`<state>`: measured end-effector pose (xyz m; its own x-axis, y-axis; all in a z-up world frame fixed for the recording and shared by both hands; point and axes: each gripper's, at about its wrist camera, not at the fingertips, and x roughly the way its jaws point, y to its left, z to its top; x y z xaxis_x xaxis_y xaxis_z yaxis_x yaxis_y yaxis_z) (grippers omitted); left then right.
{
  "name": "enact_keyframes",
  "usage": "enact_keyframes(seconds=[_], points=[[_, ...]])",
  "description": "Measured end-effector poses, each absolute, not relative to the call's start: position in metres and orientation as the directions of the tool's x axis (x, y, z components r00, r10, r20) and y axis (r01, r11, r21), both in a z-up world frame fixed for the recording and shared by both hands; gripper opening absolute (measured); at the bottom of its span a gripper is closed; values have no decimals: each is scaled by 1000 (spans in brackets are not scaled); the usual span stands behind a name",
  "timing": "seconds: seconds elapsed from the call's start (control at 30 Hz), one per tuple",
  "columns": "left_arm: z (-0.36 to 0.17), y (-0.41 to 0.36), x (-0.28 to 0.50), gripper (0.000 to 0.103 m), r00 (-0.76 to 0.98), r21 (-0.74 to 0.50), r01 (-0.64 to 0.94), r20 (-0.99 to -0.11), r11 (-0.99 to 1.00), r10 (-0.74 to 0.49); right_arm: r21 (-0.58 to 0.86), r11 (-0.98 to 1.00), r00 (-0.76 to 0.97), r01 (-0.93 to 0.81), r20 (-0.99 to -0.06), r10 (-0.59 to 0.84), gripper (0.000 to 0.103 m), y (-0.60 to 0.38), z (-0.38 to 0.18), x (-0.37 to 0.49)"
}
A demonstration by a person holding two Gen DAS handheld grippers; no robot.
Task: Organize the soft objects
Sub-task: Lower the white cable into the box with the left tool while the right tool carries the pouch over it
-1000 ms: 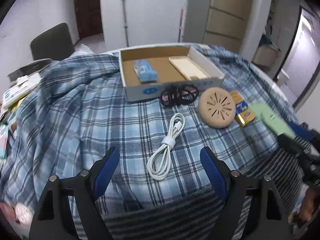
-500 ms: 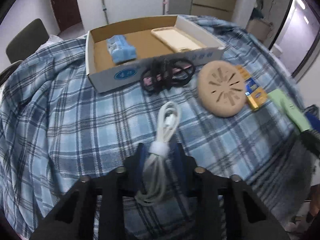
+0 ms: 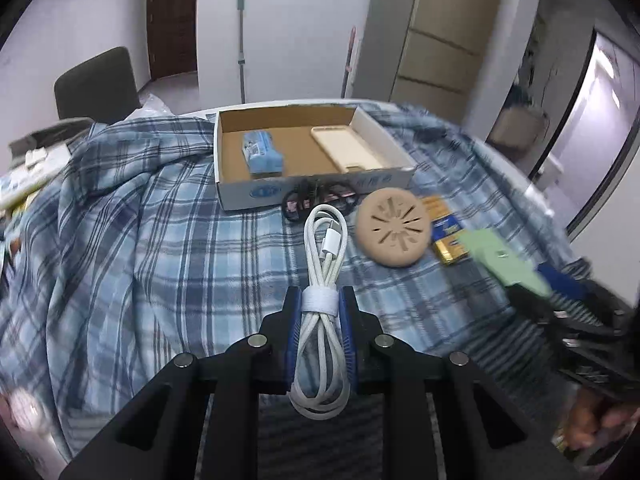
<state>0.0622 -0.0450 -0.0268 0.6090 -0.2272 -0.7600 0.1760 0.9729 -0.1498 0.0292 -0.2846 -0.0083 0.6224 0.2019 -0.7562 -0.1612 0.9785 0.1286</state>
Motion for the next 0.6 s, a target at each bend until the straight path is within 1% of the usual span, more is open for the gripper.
enact_keyframes(seconds=[0.07,0.17,0.23,0.33,0.43,0.53,0.6], points=[[-19,-48,53,20,627,-152,190,-741,970,-238,134,976,621,-173,-754,213,69,-282,-7,29],[-9,-50,43,20,646,-124,192,-731,974,-220,129,973,625,-193,-748,223,69,-277,-4,27],[-4,-48,41,20,663,-107,165,-724,980,-191,132,971,630,-202,-741,232,69,-275,-1,26],[-2,-45,41,20,665,-139,161,-716,977,-212,149,968,638,-203,-729,246,69,-272,4,26],[1,-44,44,20,675,-127,151,-711,980,-196,147,966,652,-212,-715,252,69,-269,10,28],[14,-45,49,20,697,-125,167,-687,978,-207,128,967,682,-222,-688,248,69,-266,23,34],[29,-47,55,20,726,-112,170,-658,979,-201,112,967,717,-227,-653,244,69,-264,38,42]])
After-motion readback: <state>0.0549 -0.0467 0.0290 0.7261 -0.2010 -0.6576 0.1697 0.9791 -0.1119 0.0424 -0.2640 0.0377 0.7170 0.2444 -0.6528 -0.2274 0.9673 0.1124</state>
